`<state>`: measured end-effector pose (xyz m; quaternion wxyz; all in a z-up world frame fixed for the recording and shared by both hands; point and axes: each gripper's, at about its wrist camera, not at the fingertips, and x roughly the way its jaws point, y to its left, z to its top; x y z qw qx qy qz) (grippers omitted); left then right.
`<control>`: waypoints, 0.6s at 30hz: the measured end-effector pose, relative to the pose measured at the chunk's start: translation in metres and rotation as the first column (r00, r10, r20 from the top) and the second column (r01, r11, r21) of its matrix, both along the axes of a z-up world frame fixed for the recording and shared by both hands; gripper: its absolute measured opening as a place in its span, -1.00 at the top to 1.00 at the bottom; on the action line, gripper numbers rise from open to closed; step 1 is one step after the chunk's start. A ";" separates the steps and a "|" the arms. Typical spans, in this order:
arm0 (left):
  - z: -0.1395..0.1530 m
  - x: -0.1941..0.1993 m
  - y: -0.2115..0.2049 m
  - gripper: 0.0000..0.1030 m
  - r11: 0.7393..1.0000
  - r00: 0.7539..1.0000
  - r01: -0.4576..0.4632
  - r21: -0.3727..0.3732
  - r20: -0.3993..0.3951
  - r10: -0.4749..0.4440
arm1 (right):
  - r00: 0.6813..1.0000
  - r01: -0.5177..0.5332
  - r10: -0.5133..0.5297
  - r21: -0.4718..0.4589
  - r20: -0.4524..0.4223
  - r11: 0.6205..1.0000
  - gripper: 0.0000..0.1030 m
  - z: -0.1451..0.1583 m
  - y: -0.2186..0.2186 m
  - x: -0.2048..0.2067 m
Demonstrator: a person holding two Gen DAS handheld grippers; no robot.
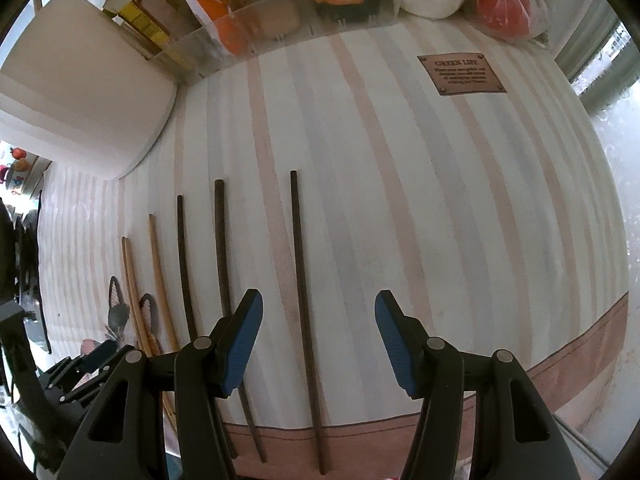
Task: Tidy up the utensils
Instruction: 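Grasp a wooden chopstick with left tool while right tool grasps a dark chopstick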
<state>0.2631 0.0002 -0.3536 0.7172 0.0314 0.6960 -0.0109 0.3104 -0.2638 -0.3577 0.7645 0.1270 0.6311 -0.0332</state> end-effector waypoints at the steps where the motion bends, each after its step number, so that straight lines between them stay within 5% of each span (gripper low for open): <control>1: 0.003 -0.001 0.008 0.41 0.999 1.000 -0.022 -0.024 -0.010 0.022 | 1.000 0.002 -0.002 0.004 0.000 1.000 -0.18 0.000 -0.001 0.000; 6: 0.011 -0.005 0.027 0.41 0.972 0.996 -0.083 -0.219 -0.040 0.076 | 1.000 0.007 -0.007 0.013 -0.005 1.000 -0.18 -0.002 -0.005 0.000; 8: 0.011 -0.005 0.019 0.40 0.975 0.998 -0.053 -0.214 -0.034 0.047 | 1.000 0.010 -0.010 0.016 -0.009 1.000 -0.18 -0.005 -0.004 0.001; 15: 0.000 0.000 -0.012 0.31 1.000 1.000 0.019 -0.016 -0.012 -0.020 | 1.000 0.005 -0.005 0.009 -0.012 1.000 -0.18 -0.005 -0.002 -0.001; 18: 0.000 0.002 0.002 0.39 0.998 0.999 -0.036 -0.050 -0.019 0.036 | 1.000 0.011 -0.010 0.019 -0.009 1.000 -0.18 -0.004 -0.004 -0.002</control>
